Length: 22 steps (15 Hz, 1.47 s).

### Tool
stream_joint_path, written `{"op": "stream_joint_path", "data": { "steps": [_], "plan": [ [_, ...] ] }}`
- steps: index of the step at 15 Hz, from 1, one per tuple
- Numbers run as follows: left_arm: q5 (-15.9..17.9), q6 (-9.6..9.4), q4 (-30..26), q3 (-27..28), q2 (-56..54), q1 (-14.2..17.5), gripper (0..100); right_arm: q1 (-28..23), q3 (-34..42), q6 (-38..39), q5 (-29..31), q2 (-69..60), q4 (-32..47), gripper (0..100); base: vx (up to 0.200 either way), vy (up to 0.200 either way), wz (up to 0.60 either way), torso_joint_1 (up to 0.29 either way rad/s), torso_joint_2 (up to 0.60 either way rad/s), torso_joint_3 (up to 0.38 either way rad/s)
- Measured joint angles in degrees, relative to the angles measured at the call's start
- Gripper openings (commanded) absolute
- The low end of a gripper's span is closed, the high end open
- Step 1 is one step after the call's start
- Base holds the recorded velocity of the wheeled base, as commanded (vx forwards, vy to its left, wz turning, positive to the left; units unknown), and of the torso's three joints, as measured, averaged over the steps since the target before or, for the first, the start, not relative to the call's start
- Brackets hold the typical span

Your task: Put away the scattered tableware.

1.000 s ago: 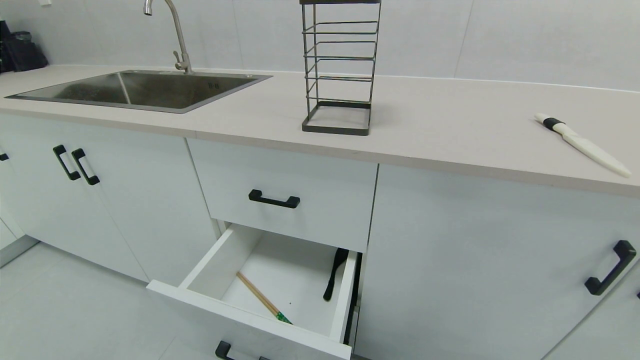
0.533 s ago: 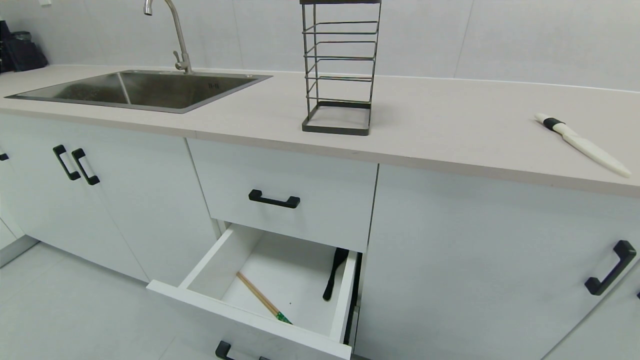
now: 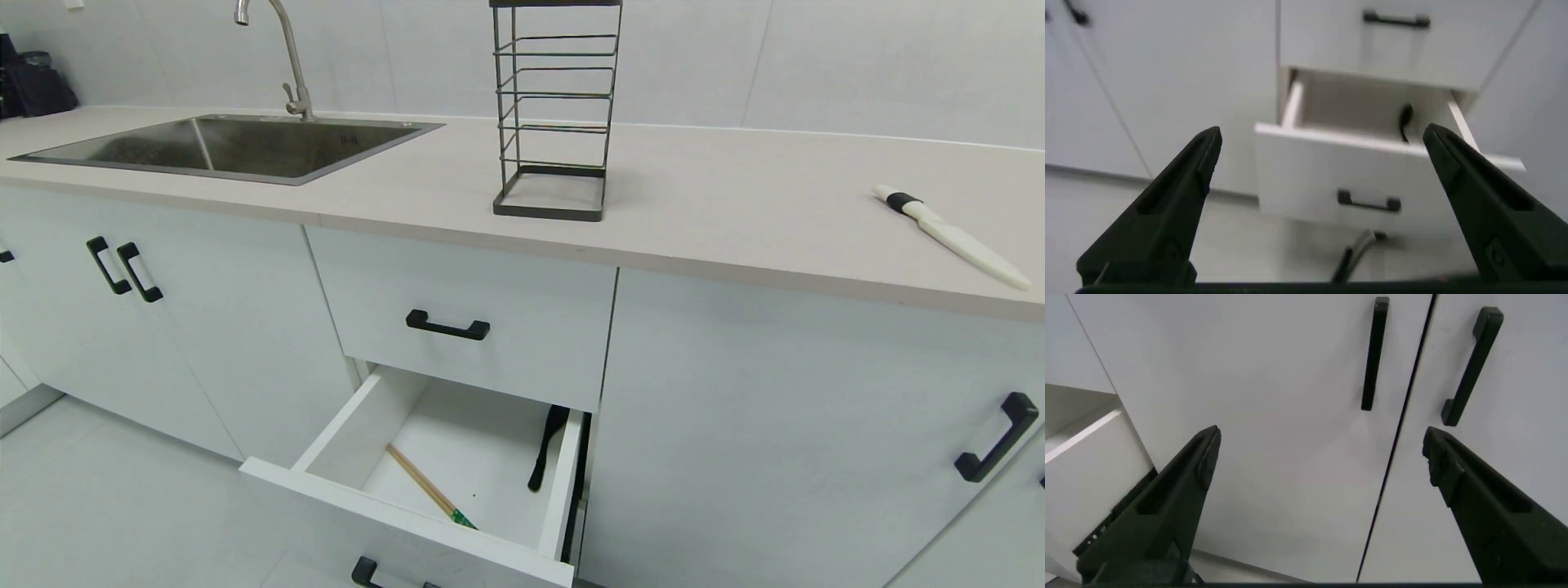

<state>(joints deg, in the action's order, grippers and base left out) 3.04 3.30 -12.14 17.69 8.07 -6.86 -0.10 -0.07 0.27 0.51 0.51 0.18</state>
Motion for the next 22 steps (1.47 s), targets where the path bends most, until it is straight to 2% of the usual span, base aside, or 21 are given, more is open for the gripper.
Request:
{"op": "stream_joint_path", "data": {
  "steps": [1,3,7,9,10,14,15,17,20,22],
  "plan": [
    [0.8,0.24,-1.5,0.0,2.0,-1.7,100,0.0,0.0,0.1,0.0,0.0,0.0,100,0.000,0.000,0.00,0.000,0.00,0.000],
    [2.8,0.74,-1.8,0.0,6.9,-3.1,100,0.0,0.0,0.1,0.0,0.0,0.0,100,0.000,0.000,0.00,0.000,0.00,0.000],
    [5.8,2.44,0.2,0.0,21.6,-3.6,100,0.0,0.0,0.1,0.0,0.0,0.0,100,0.000,0.000,0.00,0.000,0.00,0.000],
    [8.0,2.38,0.9,0.0,28.4,-3.7,100,0.0,0.0,0.1,0.0,0.0,0.0,100,0.000,0.000,0.00,0.000,0.00,0.000],
    [8.5,1.69,1.5,0.0,31.6,-3.9,100,0.0,0.0,0.1,0.0,0.0,0.0,100,0.000,0.000,0.00,0.000,0.00,0.000],
    [8.9,-3.35,4.5,-0.3,43.2,-3.9,100,0.0,0.0,0.1,0.0,0.0,0.0,100,0.000,0.000,0.00,0.000,0.00,0.000],
    [8.9,-5.24,5.7,-0.4,46.8,-3.9,100,0.0,0.0,0.1,0.0,0.0,0.0,100,0.000,0.000,0.00,0.000,0.00,0.000],
    [9.0,-11.20,8.5,-1.3,53.0,-3.9,100,0.0,0.0,0.1,0.0,0.0,0.0,100,0.000,0.000,0.00,0.000,0.00,0.000],
    [9.0,-17.99,10.4,-2.7,59.8,-4.0,100,0.0,0.0,0.1,0.0,0.0,0.0,100,0.000,0.000,0.00,0.000,0.00,0.000],
    [9.0,-20.60,12.8,-2.9,62.1,-4.0,100,0.0,0.0,0.1,0.0,0.0,0.0,100,0.000,0.000,0.00,0.000,0.00,0.000]
  ]
}}
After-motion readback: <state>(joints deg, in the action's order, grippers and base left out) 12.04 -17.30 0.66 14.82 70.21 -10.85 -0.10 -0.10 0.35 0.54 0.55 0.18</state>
